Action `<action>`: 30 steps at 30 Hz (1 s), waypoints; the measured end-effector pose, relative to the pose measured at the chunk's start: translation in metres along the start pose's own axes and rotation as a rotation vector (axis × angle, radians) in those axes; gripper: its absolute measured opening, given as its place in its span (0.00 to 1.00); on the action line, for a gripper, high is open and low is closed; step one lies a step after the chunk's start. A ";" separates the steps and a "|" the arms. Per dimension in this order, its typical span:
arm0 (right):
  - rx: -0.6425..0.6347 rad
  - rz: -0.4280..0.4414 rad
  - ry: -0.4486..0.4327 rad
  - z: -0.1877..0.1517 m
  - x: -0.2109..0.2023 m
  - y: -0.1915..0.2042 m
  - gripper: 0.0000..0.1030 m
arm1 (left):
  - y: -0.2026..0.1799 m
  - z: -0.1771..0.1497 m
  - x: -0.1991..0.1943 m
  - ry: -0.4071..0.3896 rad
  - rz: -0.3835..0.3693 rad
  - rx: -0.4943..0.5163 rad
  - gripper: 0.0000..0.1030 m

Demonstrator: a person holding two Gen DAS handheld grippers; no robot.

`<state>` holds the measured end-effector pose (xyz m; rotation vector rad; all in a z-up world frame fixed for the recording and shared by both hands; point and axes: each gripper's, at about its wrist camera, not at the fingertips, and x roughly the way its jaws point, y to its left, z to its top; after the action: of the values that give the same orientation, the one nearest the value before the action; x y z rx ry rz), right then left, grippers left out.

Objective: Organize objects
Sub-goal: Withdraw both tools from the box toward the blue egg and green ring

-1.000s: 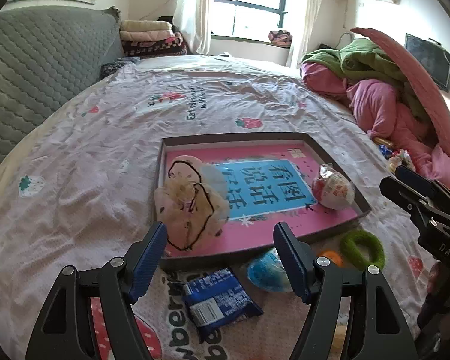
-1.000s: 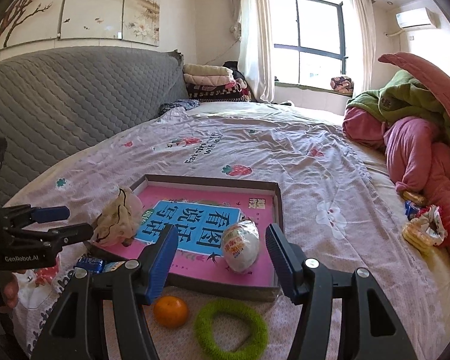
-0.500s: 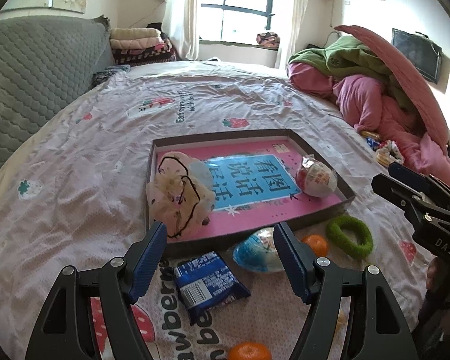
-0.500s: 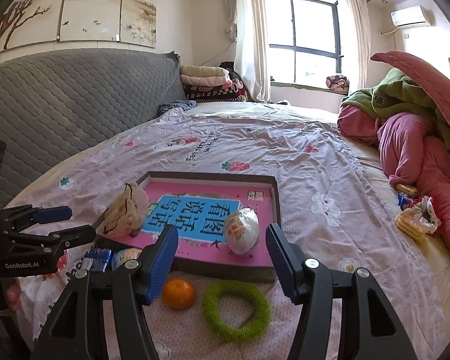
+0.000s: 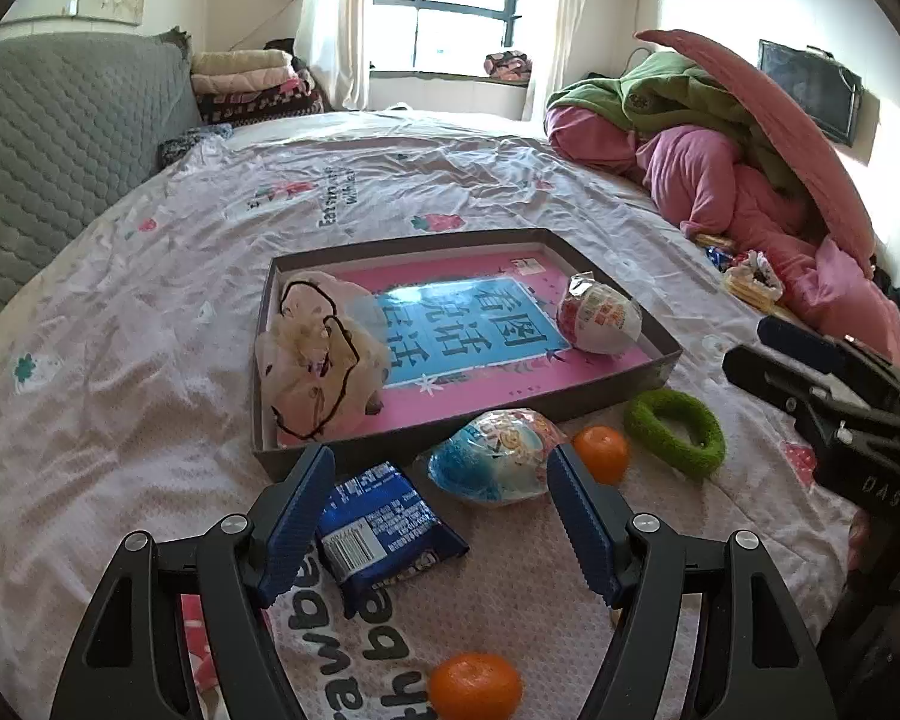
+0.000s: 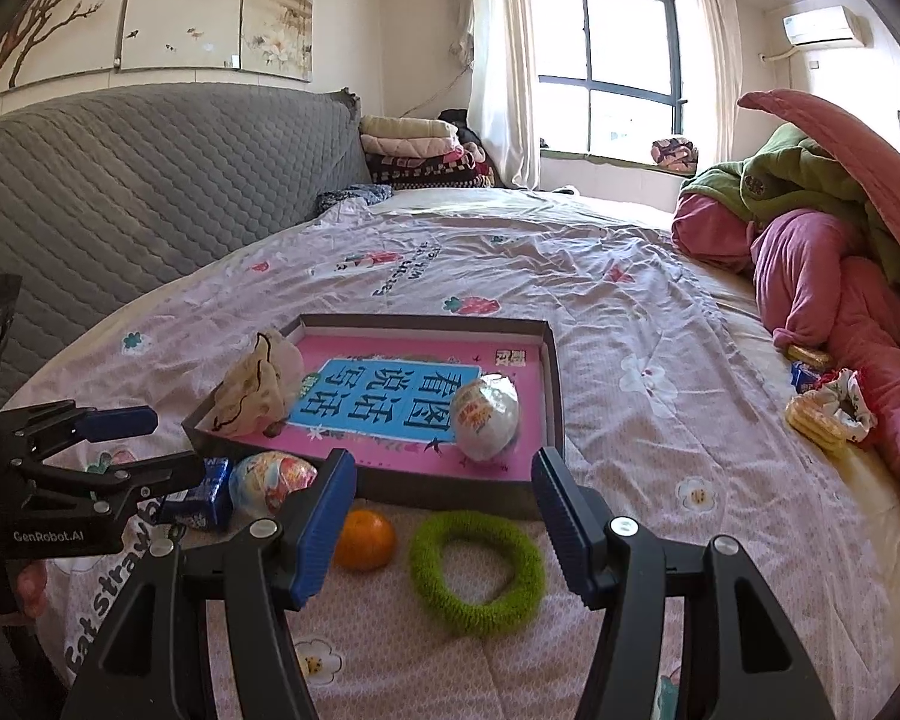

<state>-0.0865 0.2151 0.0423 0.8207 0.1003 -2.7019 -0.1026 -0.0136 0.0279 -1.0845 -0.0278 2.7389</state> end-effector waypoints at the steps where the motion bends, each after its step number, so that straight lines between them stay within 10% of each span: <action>1: -0.001 0.001 0.003 -0.001 0.000 0.000 0.59 | 0.000 -0.001 -0.001 0.000 -0.001 -0.002 0.73; 30: -0.023 -0.016 0.023 -0.029 -0.013 0.004 0.59 | -0.010 -0.021 -0.008 0.020 -0.004 0.015 0.73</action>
<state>-0.0600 0.2193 0.0254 0.8481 0.1440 -2.7014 -0.0805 -0.0067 0.0189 -1.1068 -0.0074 2.7196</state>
